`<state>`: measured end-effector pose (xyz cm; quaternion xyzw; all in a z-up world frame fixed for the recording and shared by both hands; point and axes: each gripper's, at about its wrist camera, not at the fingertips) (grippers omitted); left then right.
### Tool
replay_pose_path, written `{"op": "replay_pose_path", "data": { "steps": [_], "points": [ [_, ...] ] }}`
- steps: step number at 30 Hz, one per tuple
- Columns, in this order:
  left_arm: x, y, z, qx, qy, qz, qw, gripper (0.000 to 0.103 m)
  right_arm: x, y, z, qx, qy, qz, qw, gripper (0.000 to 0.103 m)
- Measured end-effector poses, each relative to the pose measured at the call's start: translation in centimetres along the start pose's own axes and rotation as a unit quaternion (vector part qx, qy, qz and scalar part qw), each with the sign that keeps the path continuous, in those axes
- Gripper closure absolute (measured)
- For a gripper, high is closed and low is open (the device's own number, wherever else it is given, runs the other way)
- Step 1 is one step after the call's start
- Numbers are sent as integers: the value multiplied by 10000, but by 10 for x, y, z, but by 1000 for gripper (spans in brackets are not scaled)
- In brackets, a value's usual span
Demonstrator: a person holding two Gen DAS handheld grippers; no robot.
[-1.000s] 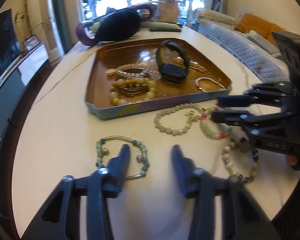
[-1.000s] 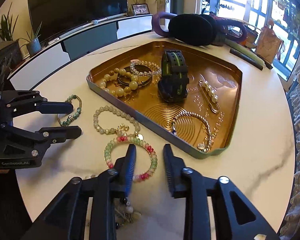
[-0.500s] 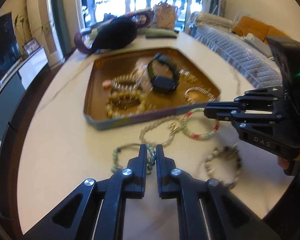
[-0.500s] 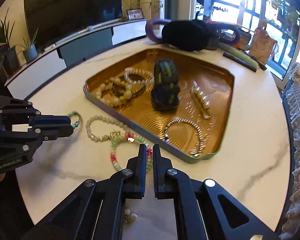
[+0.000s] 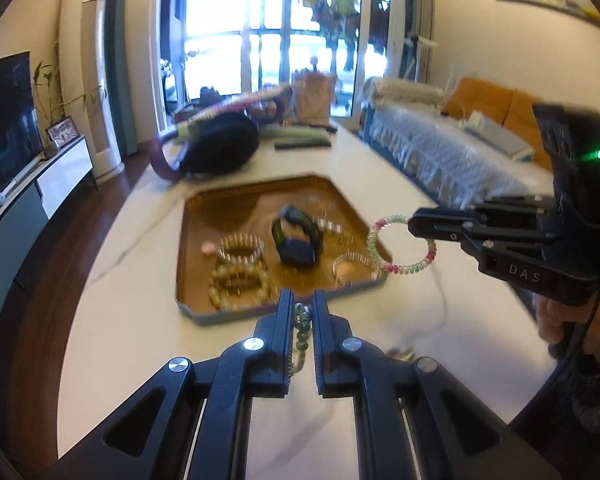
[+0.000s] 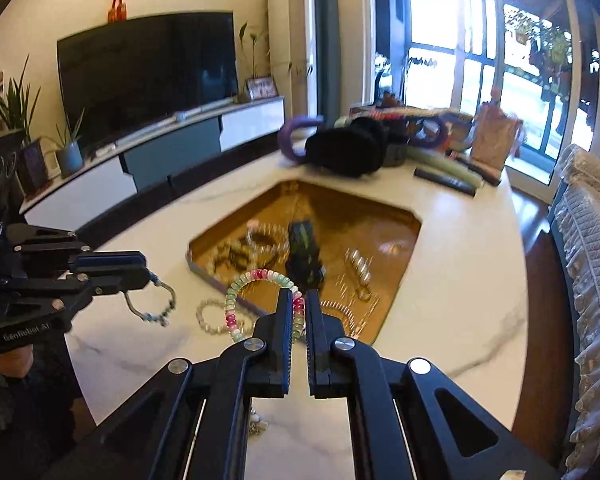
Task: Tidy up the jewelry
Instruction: 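Carry the green bangle and pastel bracelet over the copper tray with both tools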
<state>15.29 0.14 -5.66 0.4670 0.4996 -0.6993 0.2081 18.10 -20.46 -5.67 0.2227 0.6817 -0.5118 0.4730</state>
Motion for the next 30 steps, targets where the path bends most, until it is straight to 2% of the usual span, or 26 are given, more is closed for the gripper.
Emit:
{"op": "replay_pose_path", "data": {
  "steps": [6,16,23,30],
  "points": [
    [-25,-9,-8,112,-155,358,9992,94,-23,-5,6,23,-14,321,9995,98],
    [-58,24,-34,44,-561,595,9966,94,-39,24,22,33,-45,359,9993,98],
    [-61,77,-59,-53,-719,280,9970,94,-27,72,51,54,253,-37,9997,98],
    [-39,131,-85,-184,-1041,-373,9937,94,-2,112,72,67,536,-566,9969,98]
  ]
}}
Point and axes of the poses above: each gripper's, at about its wrist camera, not at the fingertips, and y roughly the way its jaws point, z to its right, x to its underside, and after that the axes turned 8 degrees about z, right-handed
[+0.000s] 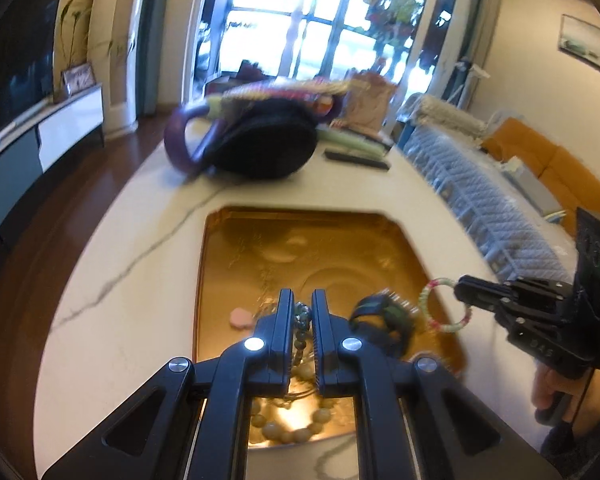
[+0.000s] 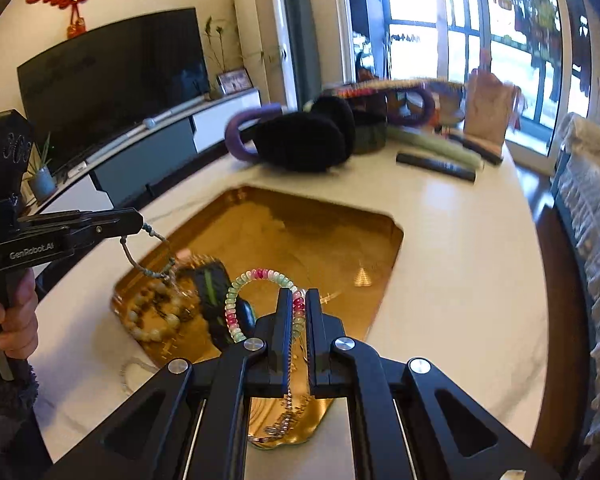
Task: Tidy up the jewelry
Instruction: 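Carry the green bangle and pastel bracelet over the copper tray with both tools, then lower both bracelets into the tray and open both tools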
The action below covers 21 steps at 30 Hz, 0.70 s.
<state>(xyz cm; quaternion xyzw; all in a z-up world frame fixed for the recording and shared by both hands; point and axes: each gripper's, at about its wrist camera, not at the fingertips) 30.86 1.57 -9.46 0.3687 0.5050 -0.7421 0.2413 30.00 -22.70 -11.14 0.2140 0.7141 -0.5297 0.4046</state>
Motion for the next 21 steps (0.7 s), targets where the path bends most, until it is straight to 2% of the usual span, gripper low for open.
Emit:
{"op": "replay_pose_path", "data": {
  "steps": [4,6,7,8,9,10,11,12,16,19,21],
  "points": [
    [10,10,-6,-156,-81,-121,9998,94,10,15,0,-39,33,-228,9997,98],
    [15,8,-2,-252,52,-94,9996,92,13,16,-2,-66,4,-250,9997,96],
    [19,7,0,-430,127,-64,9990,91,15,15,-1,-81,30,-246,9997,93],
    [22,6,2,-619,169,-96,9979,84,15,13,0,-109,91,-242,9996,87],
    [24,4,3,-673,158,-152,9975,69,16,7,1,-147,165,-198,9996,81],
    [28,-1,4,-636,74,-147,9978,59,15,4,1,-165,193,-170,9995,80],
    [30,-6,4,-587,-5,-104,9982,40,15,-1,1,-192,209,-137,9995,80],
    [34,-14,6,-578,-64,-18,9983,32,15,-6,0,-200,204,-111,9995,80],
    [48,-30,20,-750,180,95,9970,30,18,-26,-5,-163,185,-6,9997,76],
    [57,-40,28,-848,374,150,9956,30,26,-44,-9,-136,240,69,9996,61],
    [61,-47,29,-849,351,175,9956,29,31,-55,-15,-180,189,124,9996,42]
  ]
}}
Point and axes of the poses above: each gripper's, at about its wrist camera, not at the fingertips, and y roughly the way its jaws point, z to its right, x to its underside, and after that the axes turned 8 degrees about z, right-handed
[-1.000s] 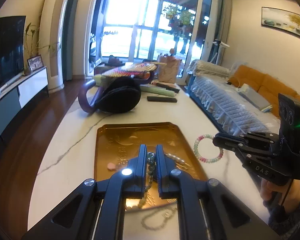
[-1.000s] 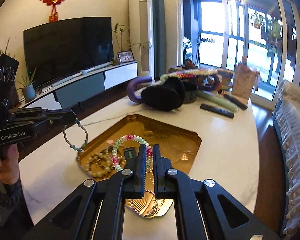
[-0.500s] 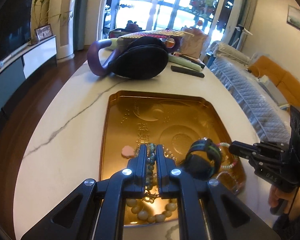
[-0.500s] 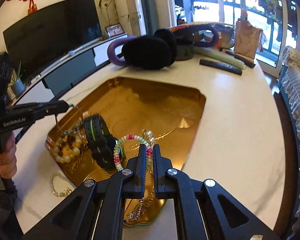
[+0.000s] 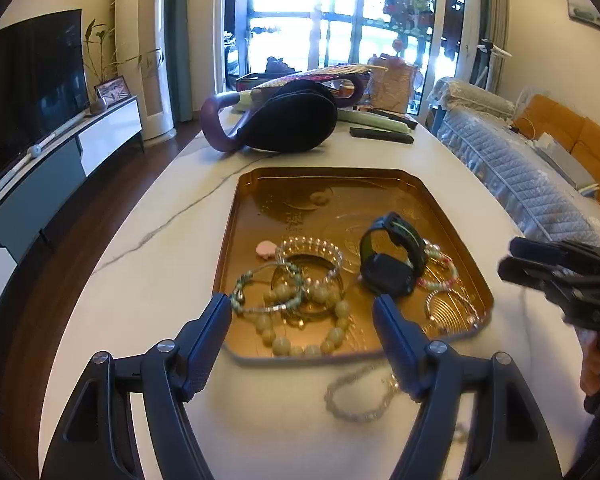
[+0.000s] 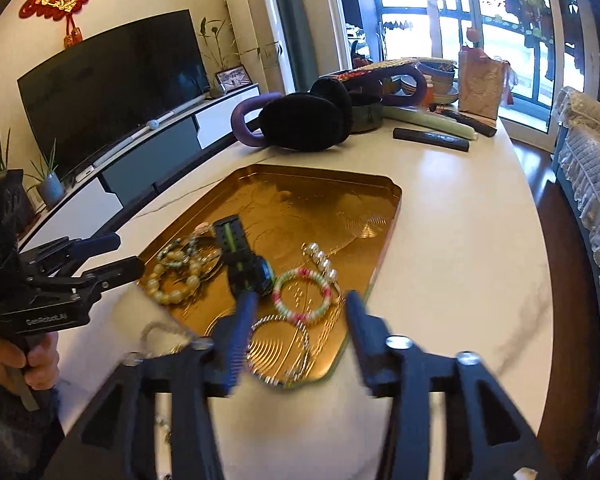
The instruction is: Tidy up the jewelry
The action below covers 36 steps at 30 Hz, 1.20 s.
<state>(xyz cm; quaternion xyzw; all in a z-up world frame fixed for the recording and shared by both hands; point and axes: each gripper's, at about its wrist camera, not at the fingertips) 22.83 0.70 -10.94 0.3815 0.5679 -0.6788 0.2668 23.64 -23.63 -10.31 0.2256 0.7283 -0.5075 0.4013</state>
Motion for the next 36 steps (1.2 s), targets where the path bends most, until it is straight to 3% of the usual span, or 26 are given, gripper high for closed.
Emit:
{"op": "replay_pose_path", "data": {
  "steps": [3,8,11,15,20,23,25,27,32,36],
  "points": [
    [4,-9,0,33,-61,16,10000,26,10,-13,-11,151,-252,32,9996,29],
    [15,-22,1,8,-52,36,10000,21,28,-28,-23,464,-417,48,9980,22],
    [26,-22,-1,-5,-152,-119,9998,18,37,-34,-28,811,-427,98,9957,13],
    [36,-21,2,109,-152,-300,9994,18,46,-38,-33,438,-385,-36,9983,8],
    [41,-20,10,54,99,-336,9994,18,56,-25,-47,-162,-369,-538,9977,8],
    [42,-15,13,22,159,-446,9989,18,64,-15,-59,-256,-561,-798,9949,17],
    [43,-10,15,19,165,-560,9983,18,70,-11,-64,-337,-689,-904,9929,41],
    [44,-6,17,38,186,-662,9976,18,75,-4,-69,-325,-902,-1115,9891,74],
    [46,1,19,121,252,-815,9963,18,74,-2,-67,-195,-1197,-1148,9860,85],
    [49,7,24,201,342,-937,9948,18,66,1,-40,321,-957,-1118,9886,93]
  ]
}}
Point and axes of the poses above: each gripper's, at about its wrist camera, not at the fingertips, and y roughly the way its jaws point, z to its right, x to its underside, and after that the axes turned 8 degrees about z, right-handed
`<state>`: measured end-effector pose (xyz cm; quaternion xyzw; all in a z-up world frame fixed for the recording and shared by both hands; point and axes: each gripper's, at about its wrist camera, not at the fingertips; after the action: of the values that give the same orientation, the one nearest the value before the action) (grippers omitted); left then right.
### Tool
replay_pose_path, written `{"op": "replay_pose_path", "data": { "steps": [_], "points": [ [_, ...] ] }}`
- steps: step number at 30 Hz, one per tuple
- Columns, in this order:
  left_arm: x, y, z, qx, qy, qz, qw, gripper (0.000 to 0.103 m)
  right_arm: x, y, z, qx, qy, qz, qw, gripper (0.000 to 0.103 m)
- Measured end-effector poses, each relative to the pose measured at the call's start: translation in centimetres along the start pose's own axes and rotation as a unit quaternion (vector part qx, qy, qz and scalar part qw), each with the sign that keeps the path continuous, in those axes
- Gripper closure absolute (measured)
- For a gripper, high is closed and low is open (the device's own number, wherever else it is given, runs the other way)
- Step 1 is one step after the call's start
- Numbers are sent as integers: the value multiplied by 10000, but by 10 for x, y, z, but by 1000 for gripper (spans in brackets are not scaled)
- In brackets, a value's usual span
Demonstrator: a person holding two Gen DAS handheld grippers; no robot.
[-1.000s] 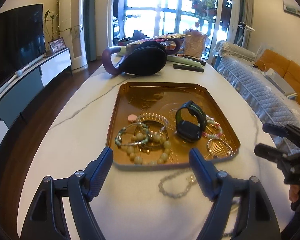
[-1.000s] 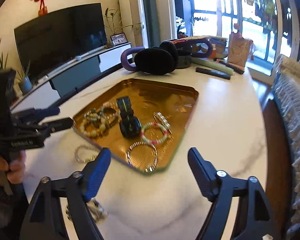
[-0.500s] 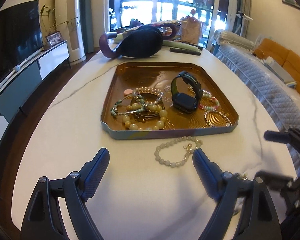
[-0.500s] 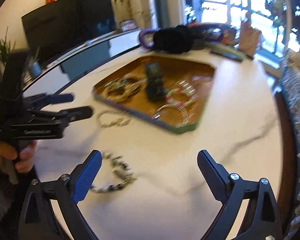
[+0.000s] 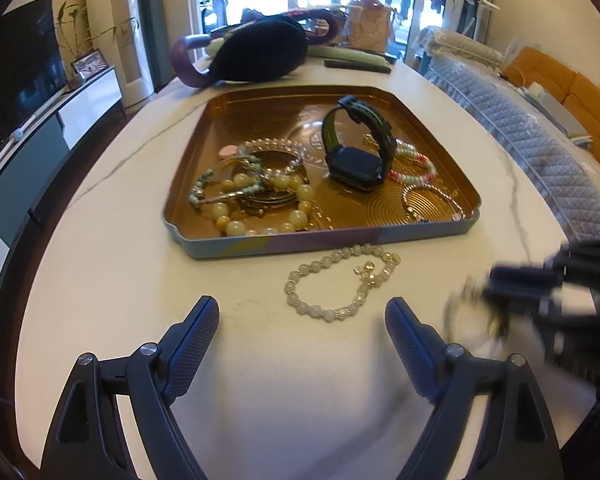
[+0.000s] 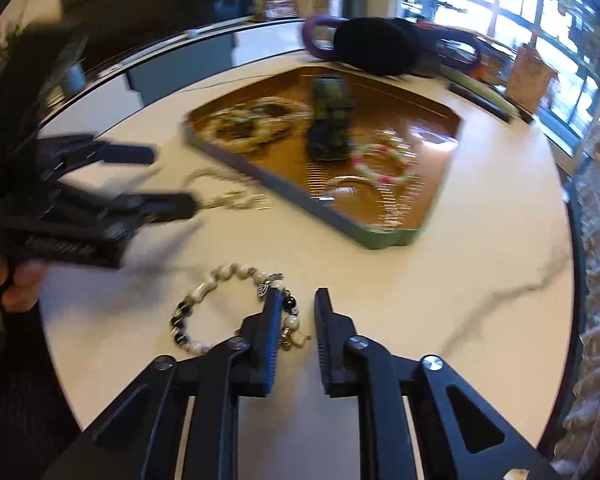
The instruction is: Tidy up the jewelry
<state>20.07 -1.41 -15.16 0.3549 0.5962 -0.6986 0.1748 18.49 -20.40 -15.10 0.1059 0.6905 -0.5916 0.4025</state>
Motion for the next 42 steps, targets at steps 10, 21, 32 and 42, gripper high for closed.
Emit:
{"op": "replay_pose_path", "data": {
  "steps": [10,21,32,42],
  "points": [
    [-13,25,12,175,321,-169,9992,19,1,-5,24,-152,506,70,9986,60],
    [-3,6,32,489,552,-182,9971,91,-3,0,23,-31,542,250,9982,47],
    [3,-3,32,602,558,-222,9964,93,-13,12,1,361,-385,94,9986,97],
    [2,-23,32,759,635,-62,9951,100,-14,-12,-2,332,-380,422,9978,97]
  ]
}}
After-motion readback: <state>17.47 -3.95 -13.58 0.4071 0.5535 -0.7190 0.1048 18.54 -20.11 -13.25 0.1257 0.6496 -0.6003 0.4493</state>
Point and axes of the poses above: each gripper's, at about its wrist camera, not at the fingertips, and y roughly the way its jaws point, z to its right, x to its underside, and after that the axes turned 8 degrees about z, right-handed
